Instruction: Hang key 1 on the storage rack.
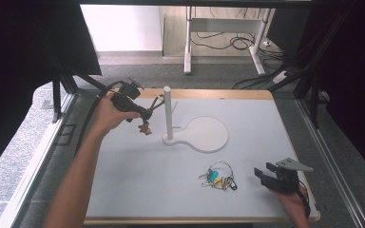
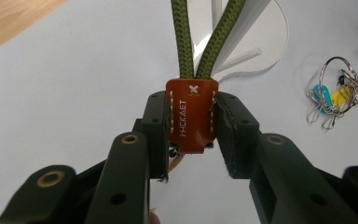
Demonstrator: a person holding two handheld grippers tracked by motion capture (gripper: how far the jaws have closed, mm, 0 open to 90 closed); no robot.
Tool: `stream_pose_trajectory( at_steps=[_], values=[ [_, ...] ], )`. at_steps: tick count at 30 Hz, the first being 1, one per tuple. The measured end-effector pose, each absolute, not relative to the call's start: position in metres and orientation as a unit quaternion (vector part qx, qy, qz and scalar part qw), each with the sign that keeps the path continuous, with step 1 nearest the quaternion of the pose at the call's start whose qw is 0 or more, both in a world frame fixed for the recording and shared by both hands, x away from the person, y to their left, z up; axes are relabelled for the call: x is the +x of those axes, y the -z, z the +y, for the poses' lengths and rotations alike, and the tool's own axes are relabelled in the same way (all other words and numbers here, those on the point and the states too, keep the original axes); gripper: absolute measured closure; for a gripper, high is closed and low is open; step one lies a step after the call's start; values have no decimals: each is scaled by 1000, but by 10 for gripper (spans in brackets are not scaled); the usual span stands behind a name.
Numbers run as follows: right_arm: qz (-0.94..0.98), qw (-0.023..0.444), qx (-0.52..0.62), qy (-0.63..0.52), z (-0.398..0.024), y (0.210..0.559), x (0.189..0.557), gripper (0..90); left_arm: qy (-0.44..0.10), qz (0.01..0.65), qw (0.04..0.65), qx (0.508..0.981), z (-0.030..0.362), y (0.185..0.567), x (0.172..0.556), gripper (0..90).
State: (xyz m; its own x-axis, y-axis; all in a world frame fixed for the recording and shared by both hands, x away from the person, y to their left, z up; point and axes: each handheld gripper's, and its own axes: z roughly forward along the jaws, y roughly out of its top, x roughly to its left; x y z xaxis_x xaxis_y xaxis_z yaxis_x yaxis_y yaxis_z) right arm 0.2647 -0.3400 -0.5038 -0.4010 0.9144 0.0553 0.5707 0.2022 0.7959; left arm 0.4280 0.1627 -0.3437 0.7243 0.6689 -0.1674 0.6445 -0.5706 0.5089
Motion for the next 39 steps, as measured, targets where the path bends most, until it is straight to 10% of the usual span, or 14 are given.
stream_pose_trajectory(
  at_steps=[19, 39],
  values=[
    [737, 217, 505, -394, -340, 502, 269, 414, -47, 374, 287, 881, 153, 358, 418, 544],
    [765, 218, 457, -397, -332, 494, 251, 407, -79, 345, 334, 873, 165, 403, 316, 435]
  ],
)
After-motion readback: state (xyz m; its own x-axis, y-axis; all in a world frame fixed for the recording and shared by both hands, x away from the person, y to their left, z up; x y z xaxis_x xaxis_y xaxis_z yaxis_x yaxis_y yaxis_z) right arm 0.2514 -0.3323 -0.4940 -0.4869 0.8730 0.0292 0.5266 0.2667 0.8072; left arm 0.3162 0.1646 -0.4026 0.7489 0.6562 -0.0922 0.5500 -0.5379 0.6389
